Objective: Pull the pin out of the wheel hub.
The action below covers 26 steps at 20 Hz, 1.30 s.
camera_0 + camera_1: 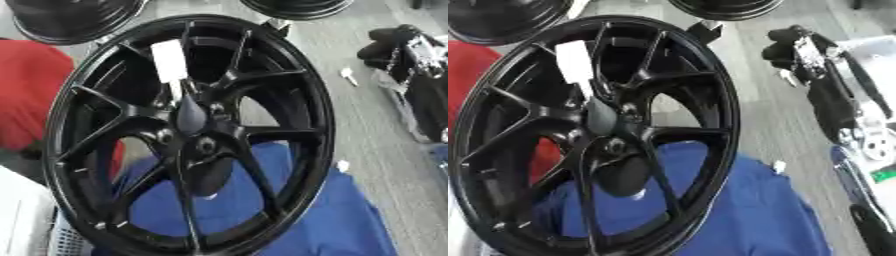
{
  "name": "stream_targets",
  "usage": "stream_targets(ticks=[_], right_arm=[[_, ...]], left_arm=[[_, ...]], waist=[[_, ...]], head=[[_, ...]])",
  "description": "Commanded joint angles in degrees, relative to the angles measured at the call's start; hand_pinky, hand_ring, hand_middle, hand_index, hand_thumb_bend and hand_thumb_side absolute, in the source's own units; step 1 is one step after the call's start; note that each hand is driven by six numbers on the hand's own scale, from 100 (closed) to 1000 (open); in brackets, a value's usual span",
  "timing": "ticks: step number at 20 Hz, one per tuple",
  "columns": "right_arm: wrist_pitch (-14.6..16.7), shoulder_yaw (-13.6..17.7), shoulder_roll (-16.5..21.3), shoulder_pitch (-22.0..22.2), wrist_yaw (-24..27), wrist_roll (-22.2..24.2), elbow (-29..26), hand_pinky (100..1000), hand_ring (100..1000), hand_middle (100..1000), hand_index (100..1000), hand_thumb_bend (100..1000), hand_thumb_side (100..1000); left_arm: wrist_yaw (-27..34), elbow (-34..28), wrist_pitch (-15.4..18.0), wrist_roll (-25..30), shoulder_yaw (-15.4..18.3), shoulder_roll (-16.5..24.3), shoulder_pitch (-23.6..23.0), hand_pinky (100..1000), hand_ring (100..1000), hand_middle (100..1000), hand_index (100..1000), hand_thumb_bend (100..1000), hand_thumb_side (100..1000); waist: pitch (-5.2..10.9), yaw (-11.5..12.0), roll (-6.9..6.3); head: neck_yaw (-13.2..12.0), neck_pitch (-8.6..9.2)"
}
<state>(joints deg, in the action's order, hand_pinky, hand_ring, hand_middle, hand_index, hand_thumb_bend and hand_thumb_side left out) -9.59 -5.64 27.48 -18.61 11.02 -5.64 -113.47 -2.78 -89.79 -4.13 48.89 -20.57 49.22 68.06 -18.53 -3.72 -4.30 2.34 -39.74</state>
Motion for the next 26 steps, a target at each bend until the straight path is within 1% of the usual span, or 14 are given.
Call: stream_targets(ticks=[1,3,5,8,12,13,15,19,23,26], right_arm=[[0.0,0.7,1.4,-0.5,0.1,-0.2,-1.1,862,772,625,765,100,831],[0.0,0.7,1.5,-0.5,0.1,-0.2,-1.1,862,772,626,765,100,828],[0.0,0.6,1.5,-0.6,0.1,-0.2,-1.1,862,772,626,765,100,831],[-0.1,0.5,1.4,-0.7,0.0,-0.1,-1.1,862,772,627,765,100,832],[-0.1,0.5,1.4,-0.7,-0.1,-0.1,-1.1,862,772,627,765,100,832],[-0.2,0.4,1.4,-0.7,-0.1,-0.1,-1.1,862,772,627,765,100,826],[-0.3,0.4,1.3,-0.6,-0.1,-0.2,-1.1,861,772,627,764,100,835],[-0.3,0.3,1.1,-0.6,-0.2,-0.3,-1.1,861,771,626,764,100,836],[-0.5,0.2,0.8,-0.6,-0.2,-0.3,-1.1,861,770,625,763,100,840],[-0.5,0.3,0.7,-0.6,-0.1,-0.5,-1.1,861,770,624,763,100,841]], left_arm=[[-1.2,-4.6,-4.9,-3.5,-1.2,3.5,-0.2,862,810,759,863,565,504],[-1.9,-7.3,-8.7,-5.6,-2.5,4.4,-1.1,862,811,760,866,570,508],[-2.1,-9.7,-12.3,-6.3,-3.8,5.0,-1.7,864,816,764,872,581,513],[-2.1,-12.3,-15.7,-4.8,-5.6,5.4,-2.0,870,824,768,881,597,509],[-2.0,-13.8,-17.7,-3.6,-6.0,5.5,-2.0,870,824,768,881,597,509],[-2.0,-13.9,-17.9,-3.5,-6.1,5.5,-2.0,879,836,776,889,627,516],[-2.4,-13.1,-19.1,-2.8,-7.2,4.6,-1.4,881,839,776,888,649,525],[-5.1,-11.0,-21.8,-2.5,-9.3,3.1,-0.1,883,843,778,885,649,520],[-8.6,-8.8,-23.9,-2.9,-11.0,1.7,0.5,883,844,781,886,636,522],[-10.9,-7.1,-24.7,-2.7,-11.6,0.4,0.8,883,839,783,888,636,523]], waist=[[1.76,0.1,0.08],[1.76,0.1,0.02],[1.75,0.1,-0.03],[1.72,0.1,-0.05],[1.70,0.1,-0.04],[1.68,0.1,-0.04],[1.60,0.1,-0.04],[1.45,0.2,-0.07],[1.27,0.1,-0.09],[1.17,0.1,-0.11]], head=[[-0.3,-0.08],[-0.4,0.00],[-0.4,0.10],[-0.6,0.11],[-0.6,0.09],[-0.6,0.13],[-0.7,0.26],[-0.8,0.10],[-0.9,0.06],[-1.0,-0.01]])
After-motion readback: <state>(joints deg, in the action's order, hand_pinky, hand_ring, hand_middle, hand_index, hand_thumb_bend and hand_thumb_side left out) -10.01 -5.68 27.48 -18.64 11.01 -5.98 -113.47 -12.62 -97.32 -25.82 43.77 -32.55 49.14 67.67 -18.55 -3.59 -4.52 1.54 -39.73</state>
